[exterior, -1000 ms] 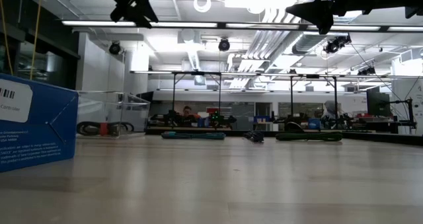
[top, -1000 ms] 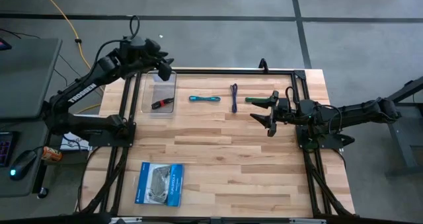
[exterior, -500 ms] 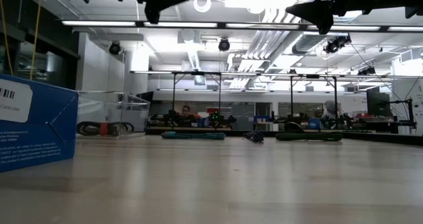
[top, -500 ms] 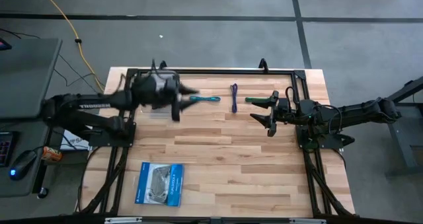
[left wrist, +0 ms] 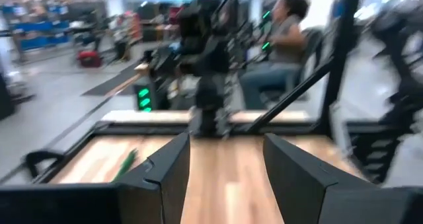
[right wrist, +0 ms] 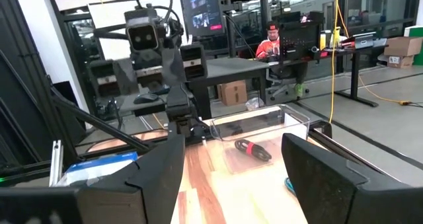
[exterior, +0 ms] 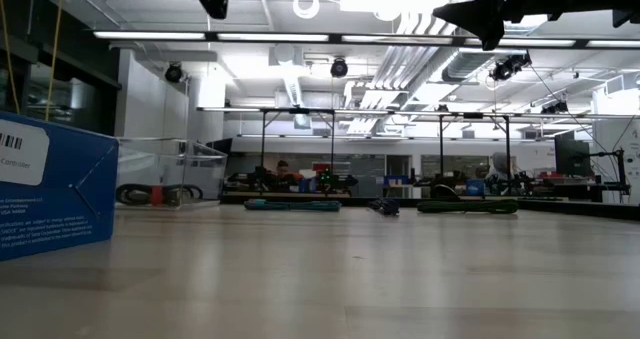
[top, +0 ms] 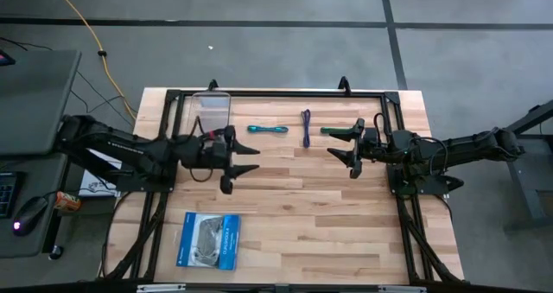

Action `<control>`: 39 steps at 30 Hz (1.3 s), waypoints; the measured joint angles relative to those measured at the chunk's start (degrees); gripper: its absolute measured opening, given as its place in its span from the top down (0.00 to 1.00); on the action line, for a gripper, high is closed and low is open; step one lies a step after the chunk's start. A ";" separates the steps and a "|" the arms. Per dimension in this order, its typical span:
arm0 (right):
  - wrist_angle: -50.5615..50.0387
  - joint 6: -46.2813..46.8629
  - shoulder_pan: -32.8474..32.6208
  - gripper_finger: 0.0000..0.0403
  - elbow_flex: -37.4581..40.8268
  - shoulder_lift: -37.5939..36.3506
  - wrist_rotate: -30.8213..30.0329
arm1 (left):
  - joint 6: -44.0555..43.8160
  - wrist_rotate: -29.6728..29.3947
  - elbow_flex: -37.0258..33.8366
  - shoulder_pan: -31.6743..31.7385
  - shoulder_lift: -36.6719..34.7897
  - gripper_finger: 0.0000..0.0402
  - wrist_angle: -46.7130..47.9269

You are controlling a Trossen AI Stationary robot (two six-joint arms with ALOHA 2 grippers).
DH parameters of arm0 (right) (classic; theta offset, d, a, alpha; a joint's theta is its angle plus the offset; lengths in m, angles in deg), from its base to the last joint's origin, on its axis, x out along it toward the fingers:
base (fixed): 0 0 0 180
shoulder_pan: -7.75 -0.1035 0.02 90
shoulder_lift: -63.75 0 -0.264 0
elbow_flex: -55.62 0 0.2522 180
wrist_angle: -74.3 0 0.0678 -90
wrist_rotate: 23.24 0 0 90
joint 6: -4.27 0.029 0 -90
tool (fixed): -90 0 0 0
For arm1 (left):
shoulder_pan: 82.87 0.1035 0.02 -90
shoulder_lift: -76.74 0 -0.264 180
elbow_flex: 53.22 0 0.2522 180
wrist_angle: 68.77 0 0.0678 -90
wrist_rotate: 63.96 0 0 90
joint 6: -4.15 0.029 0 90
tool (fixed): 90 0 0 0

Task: Pick and place USB-C Cables
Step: Put the green USB cable into the transparent bin

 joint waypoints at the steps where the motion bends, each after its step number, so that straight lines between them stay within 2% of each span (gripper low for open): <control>1: 0.02 -0.46 -0.01 0.39 0.00 0.00 0.00 | 0.56 -1.53 -0.02 -0.45 0.00 0.57 0.76; 3: 0.16 -1.42 0.01 0.39 0.00 0.00 0.00 | 0.65 -3.16 -0.02 -0.92 0.00 0.57 1.72; 22: 0.21 -1.51 0.01 0.39 0.00 0.00 0.04 | 0.15 -3.35 -0.02 -1.11 0.00 0.57 1.74; 28: -5.36 -3.97 0.01 0.39 0.00 0.02 3.76 | -0.84 -3.33 -0.02 -1.11 0.00 0.57 1.74; 32: -5.00 -3.97 0.01 0.39 0.00 0.02 3.81 | -1.36 -3.34 -0.02 -1.11 0.00 0.58 1.77; 35: -4.70 -3.97 0.01 0.39 0.00 0.00 3.74 | -1.37 -3.33 -0.02 -1.11 0.00 0.63 1.89; 39: -4.76 -3.98 0.01 0.39 0.00 0.00 3.58 | -1.50 -3.35 -0.02 -1.05 0.00 0.81 2.10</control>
